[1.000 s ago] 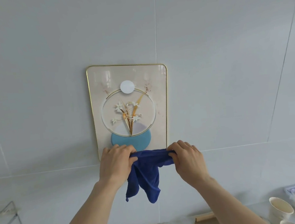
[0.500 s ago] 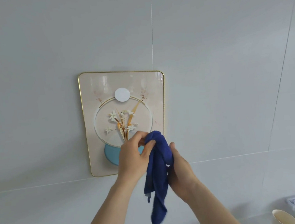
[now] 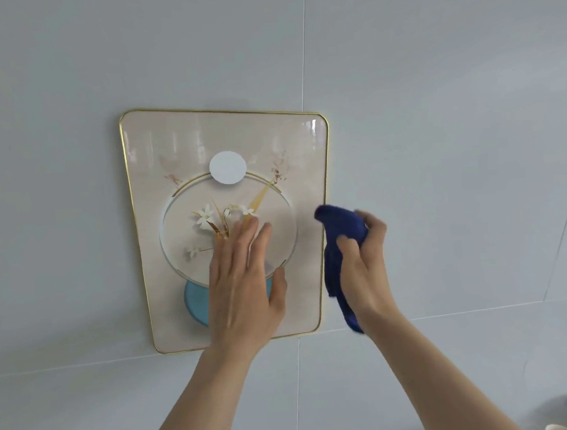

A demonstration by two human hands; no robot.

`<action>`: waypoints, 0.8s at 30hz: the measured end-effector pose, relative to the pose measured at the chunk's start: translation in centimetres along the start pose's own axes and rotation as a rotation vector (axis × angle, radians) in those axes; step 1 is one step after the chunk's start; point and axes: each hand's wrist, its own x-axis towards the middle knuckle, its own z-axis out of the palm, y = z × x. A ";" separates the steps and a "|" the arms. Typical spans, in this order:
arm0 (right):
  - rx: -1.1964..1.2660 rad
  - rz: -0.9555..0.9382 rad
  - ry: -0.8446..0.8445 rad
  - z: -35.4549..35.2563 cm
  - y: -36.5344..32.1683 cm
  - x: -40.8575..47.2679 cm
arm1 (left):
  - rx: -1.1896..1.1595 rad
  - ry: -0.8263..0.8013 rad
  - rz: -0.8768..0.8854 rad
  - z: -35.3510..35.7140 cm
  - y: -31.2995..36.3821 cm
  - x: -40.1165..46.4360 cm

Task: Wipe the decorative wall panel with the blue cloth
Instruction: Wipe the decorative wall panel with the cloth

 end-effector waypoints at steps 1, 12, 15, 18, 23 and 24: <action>-0.101 -0.173 0.027 0.5 0.3 0.9 | 0.074 -0.012 0.030 0.5 -0.3 0.6; -0.799 -0.836 0.155 2.6 9.2 4.7 | 0.313 0.032 0.079 4.9 -3.7 3.1; -0.854 -0.868 0.099 1.6 12.1 3.2 | 0.302 0.061 0.085 5.6 -3.9 3.2; -0.931 -0.869 0.039 0.9 14.0 1.8 | 0.328 0.076 0.079 6.1 -4.1 3.3; -0.970 -0.931 0.066 0.9 12.4 2.1 | 0.325 0.087 0.079 6.3 -4.1 3.3; -0.956 -0.931 0.090 0.9 11.5 2.5 | 0.327 0.092 0.079 6.3 -4.1 3.3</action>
